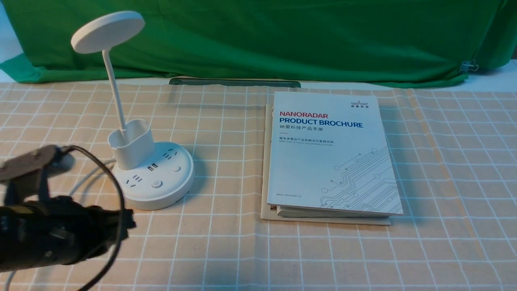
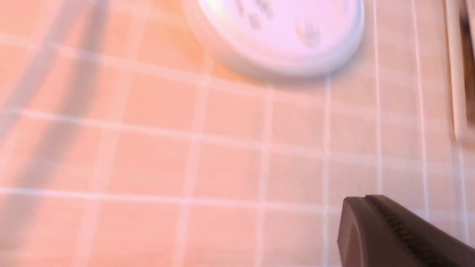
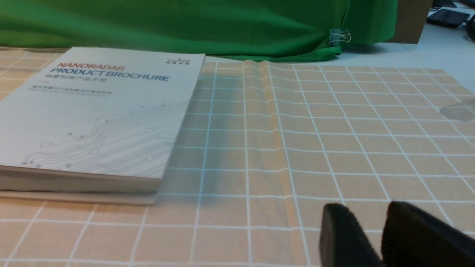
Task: Turn on the table lamp on the light coffee tablecloth with your hand.
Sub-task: 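Press the power button on the lamp base to turn the lamp on with the left gripper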
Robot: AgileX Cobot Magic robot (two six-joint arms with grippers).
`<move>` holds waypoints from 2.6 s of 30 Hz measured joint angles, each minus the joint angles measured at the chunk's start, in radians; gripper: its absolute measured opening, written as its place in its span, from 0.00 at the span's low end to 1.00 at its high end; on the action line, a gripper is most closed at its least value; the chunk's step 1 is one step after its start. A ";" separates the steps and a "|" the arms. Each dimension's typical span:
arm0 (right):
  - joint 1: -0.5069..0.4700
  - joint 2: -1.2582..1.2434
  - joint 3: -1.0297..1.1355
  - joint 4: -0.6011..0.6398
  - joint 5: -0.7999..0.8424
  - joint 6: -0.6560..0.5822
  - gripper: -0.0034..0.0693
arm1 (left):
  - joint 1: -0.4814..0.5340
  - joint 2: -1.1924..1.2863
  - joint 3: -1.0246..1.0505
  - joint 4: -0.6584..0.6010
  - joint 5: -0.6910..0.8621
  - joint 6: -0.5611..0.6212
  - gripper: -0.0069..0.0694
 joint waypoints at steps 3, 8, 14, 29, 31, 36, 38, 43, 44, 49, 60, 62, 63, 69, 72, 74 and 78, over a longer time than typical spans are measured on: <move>0.000 0.000 0.000 0.000 0.000 0.000 0.37 | -0.096 0.133 -0.091 0.015 0.019 0.009 0.09; 0.000 0.000 0.000 0.000 0.000 0.000 0.37 | -0.194 0.289 -0.258 0.222 0.020 -0.147 0.09; 0.000 0.000 0.000 0.000 0.000 0.000 0.37 | -0.208 0.469 -0.488 0.522 0.017 -0.378 0.09; 0.000 0.000 0.000 0.000 0.000 0.000 0.37 | -0.177 0.647 -0.664 0.724 0.063 -0.522 0.09; 0.000 0.000 0.000 0.000 0.000 0.000 0.37 | -0.164 0.652 -0.664 0.724 0.065 -0.529 0.09; 0.000 0.000 0.000 0.000 0.000 0.000 0.37 | -0.156 0.657 -0.664 0.724 0.060 -0.532 0.09; 0.000 0.000 0.000 0.000 0.000 0.000 0.37 | -0.156 0.664 -0.664 0.724 0.058 -0.533 0.09; 0.000 0.000 0.000 0.000 0.000 0.000 0.37 | -0.155 0.688 -0.664 0.724 0.058 -0.534 0.09; 0.000 0.000 0.000 0.000 0.000 0.000 0.37 | -0.155 0.692 -0.664 0.724 0.058 -0.534 0.09; 0.000 0.000 0.000 0.000 0.000 0.000 0.37 | -0.154 0.694 -0.663 0.724 0.050 -0.534 0.09; 0.000 0.000 0.000 0.000 0.000 0.000 0.37 | -0.153 0.717 -0.674 0.724 0.068 -0.534 0.09; 0.000 0.000 0.000 0.000 -0.001 0.000 0.37 | -0.153 0.719 -0.676 0.724 0.070 -0.534 0.09; 0.000 0.000 0.000 0.000 -0.001 0.000 0.37 | -0.153 0.719 -0.676 0.724 0.072 -0.534 0.09; 0.000 0.000 0.000 0.000 -0.001 0.000 0.37 | -0.153 0.721 -0.679 0.724 0.080 -0.536 0.09; 0.000 0.000 0.000 0.000 -0.001 0.000 0.37 | -0.153 0.729 -0.681 0.724 0.085 -0.535 0.09; 0.000 0.000 0.000 0.000 -0.001 0.000 0.37 | -0.153 0.731 -0.681 0.723 0.088 -0.527 0.09; 0.000 0.000 0.000 0.000 -0.001 0.000 0.37 | -0.153 0.713 -0.682 0.721 0.084 -0.517 0.09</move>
